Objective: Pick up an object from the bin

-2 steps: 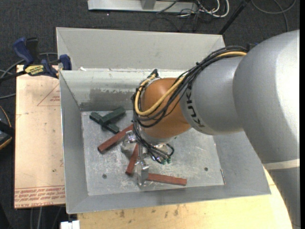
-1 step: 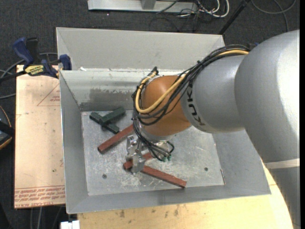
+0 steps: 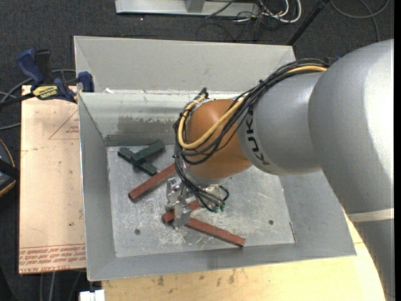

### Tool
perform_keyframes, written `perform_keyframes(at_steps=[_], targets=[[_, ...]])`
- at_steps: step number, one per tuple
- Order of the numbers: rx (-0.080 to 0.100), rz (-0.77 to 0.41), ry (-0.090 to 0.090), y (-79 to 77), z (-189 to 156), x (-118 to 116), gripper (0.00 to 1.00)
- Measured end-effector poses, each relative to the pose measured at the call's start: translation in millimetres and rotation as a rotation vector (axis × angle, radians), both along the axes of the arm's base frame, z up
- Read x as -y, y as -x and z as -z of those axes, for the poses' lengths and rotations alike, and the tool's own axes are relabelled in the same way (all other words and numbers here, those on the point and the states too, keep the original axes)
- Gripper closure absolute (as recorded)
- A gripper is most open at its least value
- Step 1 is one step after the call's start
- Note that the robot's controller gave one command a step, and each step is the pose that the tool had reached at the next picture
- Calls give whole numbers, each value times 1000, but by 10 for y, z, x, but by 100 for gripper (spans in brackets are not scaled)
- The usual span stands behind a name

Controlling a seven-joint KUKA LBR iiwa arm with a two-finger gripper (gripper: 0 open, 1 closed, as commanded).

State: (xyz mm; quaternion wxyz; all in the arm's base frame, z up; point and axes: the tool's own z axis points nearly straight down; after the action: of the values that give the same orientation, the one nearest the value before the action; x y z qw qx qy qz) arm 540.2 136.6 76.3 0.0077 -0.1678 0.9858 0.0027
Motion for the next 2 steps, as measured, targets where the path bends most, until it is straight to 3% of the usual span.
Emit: perform_keyframes(at_steps=[2], targets=[[-19, -1, 7, 49, -234, 16, 100]])
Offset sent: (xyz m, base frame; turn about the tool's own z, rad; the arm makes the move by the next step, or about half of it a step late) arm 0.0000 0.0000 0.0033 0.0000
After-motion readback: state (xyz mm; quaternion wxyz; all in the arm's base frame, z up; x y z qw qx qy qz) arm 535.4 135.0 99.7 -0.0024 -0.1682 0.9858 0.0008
